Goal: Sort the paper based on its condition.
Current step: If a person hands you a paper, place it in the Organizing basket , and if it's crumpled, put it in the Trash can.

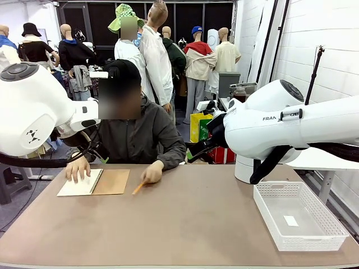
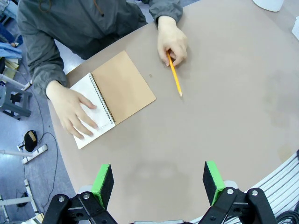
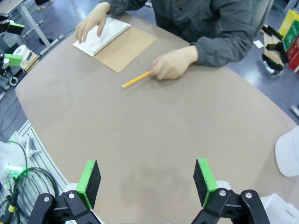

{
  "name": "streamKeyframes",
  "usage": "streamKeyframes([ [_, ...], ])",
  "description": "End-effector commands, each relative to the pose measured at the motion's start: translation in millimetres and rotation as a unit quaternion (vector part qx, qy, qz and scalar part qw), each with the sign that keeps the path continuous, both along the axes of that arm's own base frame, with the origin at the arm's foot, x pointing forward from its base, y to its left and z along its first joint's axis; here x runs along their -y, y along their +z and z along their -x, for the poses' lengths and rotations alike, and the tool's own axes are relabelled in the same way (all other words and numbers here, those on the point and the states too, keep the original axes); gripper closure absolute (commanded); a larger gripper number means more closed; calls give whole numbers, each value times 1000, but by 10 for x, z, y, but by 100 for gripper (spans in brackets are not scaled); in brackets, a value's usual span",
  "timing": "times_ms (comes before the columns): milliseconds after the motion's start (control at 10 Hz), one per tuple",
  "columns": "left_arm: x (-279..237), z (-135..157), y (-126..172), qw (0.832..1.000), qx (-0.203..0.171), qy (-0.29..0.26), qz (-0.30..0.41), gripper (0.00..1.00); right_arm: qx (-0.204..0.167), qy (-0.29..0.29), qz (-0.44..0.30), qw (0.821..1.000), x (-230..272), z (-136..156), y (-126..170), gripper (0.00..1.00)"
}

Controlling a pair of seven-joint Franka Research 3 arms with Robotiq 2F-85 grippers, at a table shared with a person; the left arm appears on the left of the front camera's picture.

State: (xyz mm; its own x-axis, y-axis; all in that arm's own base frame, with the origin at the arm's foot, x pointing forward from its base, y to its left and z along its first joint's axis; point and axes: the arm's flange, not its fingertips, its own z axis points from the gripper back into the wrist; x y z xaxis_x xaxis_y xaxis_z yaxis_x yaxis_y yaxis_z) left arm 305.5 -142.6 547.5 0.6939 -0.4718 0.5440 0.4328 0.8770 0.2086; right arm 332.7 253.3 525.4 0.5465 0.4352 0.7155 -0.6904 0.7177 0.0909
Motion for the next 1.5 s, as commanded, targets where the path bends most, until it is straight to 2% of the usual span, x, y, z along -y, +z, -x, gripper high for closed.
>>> streamKeyframes([
  [0, -18, -6, -4, 1000, -2, -5, -2, 0, -7, -1, 1, 1000, 0, -13, 12, 0],
  [1400, -18, -6, -4, 1000, -2, -5, -2, 0, -7, -1, 1, 1000, 0, -13, 12, 0],
])
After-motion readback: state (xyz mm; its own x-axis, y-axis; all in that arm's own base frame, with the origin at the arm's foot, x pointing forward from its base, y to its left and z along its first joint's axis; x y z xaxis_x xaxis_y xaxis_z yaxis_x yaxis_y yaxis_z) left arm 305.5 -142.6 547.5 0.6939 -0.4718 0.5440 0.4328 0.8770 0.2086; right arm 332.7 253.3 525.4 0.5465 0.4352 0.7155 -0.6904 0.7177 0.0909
